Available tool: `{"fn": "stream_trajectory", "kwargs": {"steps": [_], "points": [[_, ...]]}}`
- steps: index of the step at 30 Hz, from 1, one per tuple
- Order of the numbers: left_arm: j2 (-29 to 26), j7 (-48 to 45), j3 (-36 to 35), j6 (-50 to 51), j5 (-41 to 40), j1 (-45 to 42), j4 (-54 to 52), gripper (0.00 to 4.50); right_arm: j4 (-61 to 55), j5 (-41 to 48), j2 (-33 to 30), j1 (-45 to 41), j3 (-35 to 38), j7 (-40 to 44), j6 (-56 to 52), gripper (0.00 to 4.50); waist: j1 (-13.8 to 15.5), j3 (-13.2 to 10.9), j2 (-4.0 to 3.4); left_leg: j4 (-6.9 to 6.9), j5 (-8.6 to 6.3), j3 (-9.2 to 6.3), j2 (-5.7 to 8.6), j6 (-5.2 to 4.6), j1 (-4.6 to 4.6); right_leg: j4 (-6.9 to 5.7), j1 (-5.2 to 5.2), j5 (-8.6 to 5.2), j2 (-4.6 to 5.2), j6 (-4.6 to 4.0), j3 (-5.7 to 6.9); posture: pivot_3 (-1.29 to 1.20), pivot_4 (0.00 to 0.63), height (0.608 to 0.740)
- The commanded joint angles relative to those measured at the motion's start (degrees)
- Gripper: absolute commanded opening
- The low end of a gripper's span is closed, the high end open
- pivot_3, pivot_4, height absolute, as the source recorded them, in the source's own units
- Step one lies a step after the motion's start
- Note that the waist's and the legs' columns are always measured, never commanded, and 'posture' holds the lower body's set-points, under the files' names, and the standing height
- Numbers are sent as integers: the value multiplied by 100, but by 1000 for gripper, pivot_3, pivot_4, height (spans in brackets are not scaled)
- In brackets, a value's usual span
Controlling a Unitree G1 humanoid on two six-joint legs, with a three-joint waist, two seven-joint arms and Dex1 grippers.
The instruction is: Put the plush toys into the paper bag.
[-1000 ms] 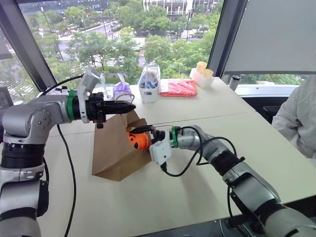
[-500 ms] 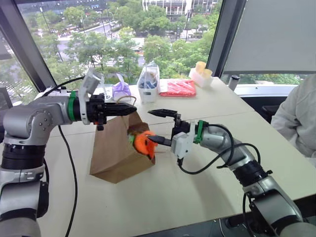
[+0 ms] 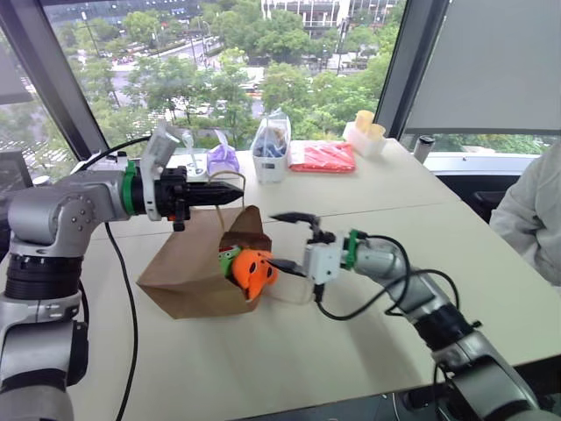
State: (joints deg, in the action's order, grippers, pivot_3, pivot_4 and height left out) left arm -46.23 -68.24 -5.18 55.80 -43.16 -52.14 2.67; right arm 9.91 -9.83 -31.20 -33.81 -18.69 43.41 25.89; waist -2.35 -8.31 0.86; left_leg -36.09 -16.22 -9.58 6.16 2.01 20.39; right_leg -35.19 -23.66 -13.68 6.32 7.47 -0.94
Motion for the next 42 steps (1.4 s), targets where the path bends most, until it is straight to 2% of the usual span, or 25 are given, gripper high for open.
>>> {"fn": "stream_trajectory", "kwargs": {"steps": [1, 5, 10, 15, 19, 24, 28, 34, 39, 42], "points": [[-66, -8, -102, -41, -46, -97, -84, 0, -709, 516, -140, 277, 83, 495, -555, 4476, -5, 0, 0, 0, 0, 2, -1, 0, 0, 0, 0, 0, 0, 0, 0, 0, 150, 740], [-25, -13, -76, -69, -32, -112, -57, 0, -789, 653, 119, 501, 36, 524, -1032, 4476, -26, 0, 0, -1, 0, 8, -4, 0, -6, -2, 1, 0, -9, 0, -3, 0, 150, 740], [0, -3, -69, -67, -31, -138, -66, 0, -630, 732, 473, 392, 117, 477, -1594, 4476, -10, 0, 1, -4, 2, 6, -12, 3, -5, -3, 1, 0, -14, 0, -9, 0, 150, 740], [-37, -7, -96, -54, -39, -134, -77, 0, -1147, 1408, 355, 677, 390, 831, -2860, 4476, 50, 1, 2, -5, 1, -2, -7, 1, 1, 0, 2, 0, -11, 0, -13, 0, 150, 740], [-52, 6, -116, -58, -40, -97, -91, 0, -2033, 2376, 146, 1289, 1087, 897, -3961, 4476, 74, 1, 2, -1, -1, -4, -7, 0, 1, 1, 1, 0, -10, 0, -13, 0, 150, 740], [-61, -16, -107, -92, -15, -109, -31, 0, -2895, 2423, -141, 2109, 1260, 658, -4405, 4476, 140, 1, 2, -4, -3, 2, -8, -4, -1, 2, 4, -1, -10, 0, -13, 0, 150, 740], [-50, -18, -101, -111, -4, -122, -6, 0, -3328, 3483, 388, 2506, 1839, -217, -6269, 4476, 149, 2, 4, -5, -6, 1, -12, -10, -6, 1, 9, -1, -13, 0, -15, 0, 150, 740], [-41, -1, -103, -96, -15, -121, -12, 0, -3608, 4939, 1007, 2817, 2388, -951, -8340, 4476, 167, 2, 3, -4, -9, -2, -12, -15, -4, 1, 9, -1, -13, -1, -18, 0, 150, 740], [-36, 11, -95, -98, -8, -132, -15, 0, -3457, 5883, 1693, 2700, 2852, -1641, -9274, 4476, 157, 2, 3, -2, -14, -2, -12, -25, -4, 1, 6, -1, -13, -1, -19, 0, 150, 740], [-8, 38, -97, -94, -15, -135, -22, 0, -3121, 6056, 2085, 2533, 2907, -2011, -9534, 4476, 156, 2, 2, -2, -14, -2, -13, -25, -6, 0, 6, -1, -13, -1, -19, 0, 150, 740]]}}
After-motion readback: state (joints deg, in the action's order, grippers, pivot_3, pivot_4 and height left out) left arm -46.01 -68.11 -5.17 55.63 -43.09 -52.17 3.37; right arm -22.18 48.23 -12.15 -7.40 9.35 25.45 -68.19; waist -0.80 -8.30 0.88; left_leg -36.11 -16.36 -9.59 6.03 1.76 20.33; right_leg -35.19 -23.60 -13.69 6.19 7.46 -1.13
